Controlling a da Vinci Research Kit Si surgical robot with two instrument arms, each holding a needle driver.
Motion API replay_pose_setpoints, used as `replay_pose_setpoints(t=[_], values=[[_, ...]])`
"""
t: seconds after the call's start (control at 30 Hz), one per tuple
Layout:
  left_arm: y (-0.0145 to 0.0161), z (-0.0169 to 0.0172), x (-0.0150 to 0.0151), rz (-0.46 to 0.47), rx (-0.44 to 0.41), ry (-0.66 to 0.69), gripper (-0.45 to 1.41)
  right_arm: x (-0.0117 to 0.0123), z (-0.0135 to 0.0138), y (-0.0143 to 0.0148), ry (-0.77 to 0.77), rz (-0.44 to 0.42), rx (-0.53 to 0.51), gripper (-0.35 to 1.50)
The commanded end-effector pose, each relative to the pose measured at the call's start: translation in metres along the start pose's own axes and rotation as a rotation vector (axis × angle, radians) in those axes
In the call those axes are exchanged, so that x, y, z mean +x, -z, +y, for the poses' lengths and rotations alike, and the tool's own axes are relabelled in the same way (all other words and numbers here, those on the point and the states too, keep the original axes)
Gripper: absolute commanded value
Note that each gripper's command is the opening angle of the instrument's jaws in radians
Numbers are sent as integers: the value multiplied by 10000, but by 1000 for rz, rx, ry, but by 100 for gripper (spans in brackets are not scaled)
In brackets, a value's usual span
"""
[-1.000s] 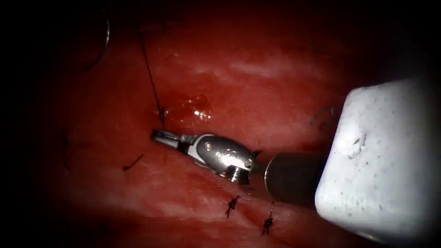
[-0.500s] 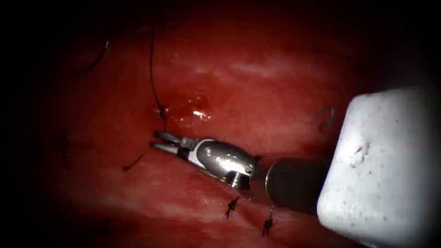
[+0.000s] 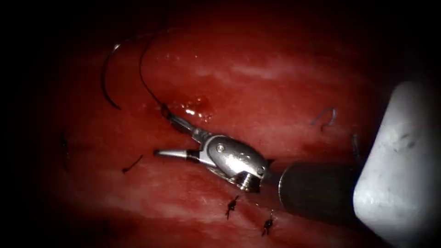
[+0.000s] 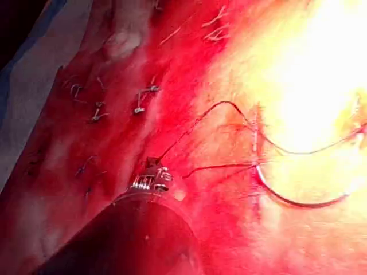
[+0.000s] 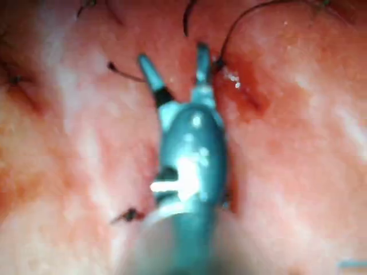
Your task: Wound Closure
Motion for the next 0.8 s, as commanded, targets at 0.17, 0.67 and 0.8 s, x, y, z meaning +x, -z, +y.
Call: replay_pose_setpoints(t=[0.17,0.67,0.8], values=[[39,-8,20,16,7,12,-45,-1,4,2,-42,-1,9,113],[137,-37,51,96,35,53,-45,20,66,-13,-167,-120,-17,109],[155,-53,70,123,49,79,-45,14,76,-26,-189,-140,2,111]])
